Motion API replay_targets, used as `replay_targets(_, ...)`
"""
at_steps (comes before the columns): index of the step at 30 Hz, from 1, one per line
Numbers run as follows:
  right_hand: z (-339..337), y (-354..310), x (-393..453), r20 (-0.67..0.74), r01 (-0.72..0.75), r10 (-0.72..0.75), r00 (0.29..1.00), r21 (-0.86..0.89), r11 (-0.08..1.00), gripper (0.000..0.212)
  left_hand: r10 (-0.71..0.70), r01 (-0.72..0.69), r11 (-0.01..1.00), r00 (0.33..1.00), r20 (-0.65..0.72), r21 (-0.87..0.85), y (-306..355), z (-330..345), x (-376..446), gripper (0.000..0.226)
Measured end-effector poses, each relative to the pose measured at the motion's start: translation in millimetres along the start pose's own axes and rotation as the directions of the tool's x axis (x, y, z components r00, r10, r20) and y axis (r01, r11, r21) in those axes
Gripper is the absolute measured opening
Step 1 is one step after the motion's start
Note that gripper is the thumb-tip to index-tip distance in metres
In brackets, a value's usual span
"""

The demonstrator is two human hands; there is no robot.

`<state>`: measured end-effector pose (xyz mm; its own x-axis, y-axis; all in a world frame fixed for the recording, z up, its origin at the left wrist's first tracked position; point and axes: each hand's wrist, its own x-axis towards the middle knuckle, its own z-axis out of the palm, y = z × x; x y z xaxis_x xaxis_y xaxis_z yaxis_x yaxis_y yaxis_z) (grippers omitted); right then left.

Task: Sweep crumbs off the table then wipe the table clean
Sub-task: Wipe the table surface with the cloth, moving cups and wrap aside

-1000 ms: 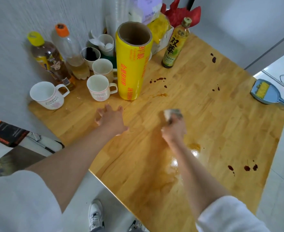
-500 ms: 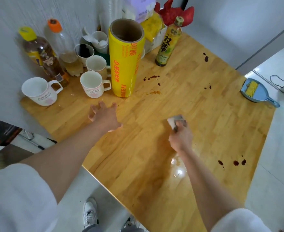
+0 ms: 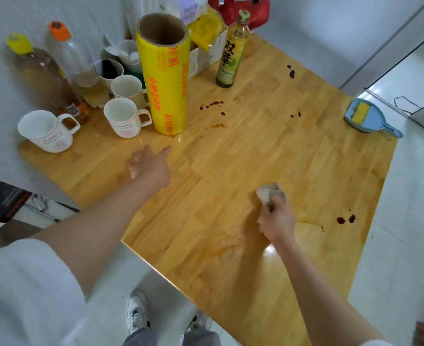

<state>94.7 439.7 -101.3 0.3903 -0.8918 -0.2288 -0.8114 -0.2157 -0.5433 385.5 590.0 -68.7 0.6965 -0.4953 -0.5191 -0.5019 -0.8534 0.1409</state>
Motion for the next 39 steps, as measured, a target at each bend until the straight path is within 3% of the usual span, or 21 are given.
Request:
replay_targets(1, 19, -7, -19, 0.197, 0.197, -0.191, 0.962, -0.009, 0.98, 0.012, 0.047, -0.045, 0.999, 0.998, -0.051, 0.03, 10, 4, -8, 0.079)
replay_targets(3, 31, -13, -50, 0.504, 0.527, -0.481, 0.717, 0.06, 0.848, 0.026, 0.145, -0.143, 0.989, 0.983, -0.112, 0.027, 30, 17, -26, 0.07)
replay_targets(4, 21, -10, -51, 0.558, 0.613, -0.558, 0.614, 0.109, 0.783, 0.028, 0.18, -0.179, 0.984, 0.977, -0.112, 0.013, 39, 23, -34, 0.068)
replay_targets(5, 5, -1, -42, 0.516, 0.64, -0.595, 0.617, 0.112, 0.761, 0.026, 0.199, -0.199, 0.98, 0.976, -0.09, 0.01, 45, 29, -40, 0.068)
replay_targets(6, -11, 12, -27, 0.396, 0.578, -0.564, 0.725, 0.097, 0.81, 0.022, 0.202, -0.201, 0.979, 0.978, -0.052, 0.019, 46, 35, -44, 0.07)
replay_targets(8, -49, 39, 13, 0.081, 0.162, -0.166, 0.983, 0.058, 0.985, 0.024, 0.174, -0.175, 0.984, 0.984, 0.027, 0.033, 42, 40, -47, 0.078)
replay_targets(10, -70, 58, 38, -0.098, -0.346, 0.357, 0.929, 0.107, 0.932, 0.025, 0.148, -0.15, 0.989, 0.986, 0.074, 0.015, 38, 40, -46, 0.082)
replay_targets(12, -51, 44, 32, -0.187, -0.406, 0.395, 0.899, -0.023, 0.913, 0.033, 0.131, -0.132, 0.991, 0.987, 0.09, -0.003, 42, 37, -44, 0.083)
replay_targets(15, 2, -7, -25, 0.023, 0.135, -0.133, 0.991, -0.082, 0.987, 0.035, 0.097, -0.095, 0.995, 0.989, 0.11, -0.029, 51, 30, -43, 0.081)
replay_targets(17, 23, -23, -70, 0.4, 0.544, -0.505, 0.765, 0.019, 0.839, 0.025, 0.089, -0.087, 0.996, 0.99, 0.111, -0.025, 52, 27, -43, 0.081)
replay_targets(19, 17, -9, -80, 0.602, 0.692, -0.609, 0.517, 0.126, 0.711, 0.019, 0.087, -0.085, 0.996, 0.99, 0.115, -0.025, 51, 26, -44, 0.081)
replay_targets(21, -5, 15, -51, 0.464, 0.56, -0.553, 0.692, 0.138, 0.817, 0.019, 0.091, -0.088, 0.996, 0.989, 0.113, -0.032, 51, 26, -45, 0.08)
replay_targets(23, -35, 25, -10, 0.197, 0.17, -0.18, 0.964, 0.069, 0.983, 0.021, 0.086, -0.082, 0.996, 0.99, 0.116, -0.041, 50, 25, -47, 0.08)
replay_targets(24, -45, 25, 4, 0.047, -0.037, 0.035, 0.998, 0.042, 0.998, 0.02, 0.087, -0.082, 0.996, 0.989, 0.119, -0.044, 50, 26, -47, 0.081)
replay_targets(26, -36, 8, 6, -0.106, -0.177, 0.179, 0.978, 0.031, 0.984, 0.014, 0.089, -0.084, 0.995, 0.989, 0.12, -0.049, 51, 26, -46, 0.081)
replay_targets(29, 17, -41, -40, 0.082, 0.126, -0.125, 0.989, -0.009, 0.992, 0.024, 0.094, -0.09, 0.995, 0.988, 0.119, -0.04, 49, 27, -45, 0.082)
replay_targets(30, 33, -50, -64, 0.233, 0.295, -0.287, 0.929, -0.001, 0.956, 0.024, 0.098, -0.094, 0.995, 0.988, 0.118, -0.034, 49, 28, -45, 0.082)
replay_targets(33, 26, -44, -99, 0.653, 0.624, -0.518, 0.552, 0.089, 0.777, 0.017, 0.155, -0.155, 0.988, 0.973, 0.171, -0.012, 41, 30, -43, 0.084)
replay_targets(34, 15, -32, -88, 0.66, 0.627, -0.513, 0.549, 0.08, 0.775, 0.018, 0.19, -0.196, 0.981, 0.958, 0.215, 0.007, 37, 26, -40, 0.083)
replay_targets(37, -25, 1, -42, 0.275, 0.18, -0.159, 0.948, -0.053, 0.982, 0.021, 0.303, -0.301, 0.952, 0.907, 0.293, -0.053, 11, 9, -34, 0.075)
replay_targets(39, -31, 5, -29, -0.041, -0.188, 0.188, 0.981, -0.003, 0.982, 0.018, 0.347, -0.327, 0.938, 0.889, 0.299, -0.118, -5, 3, -33, 0.072)
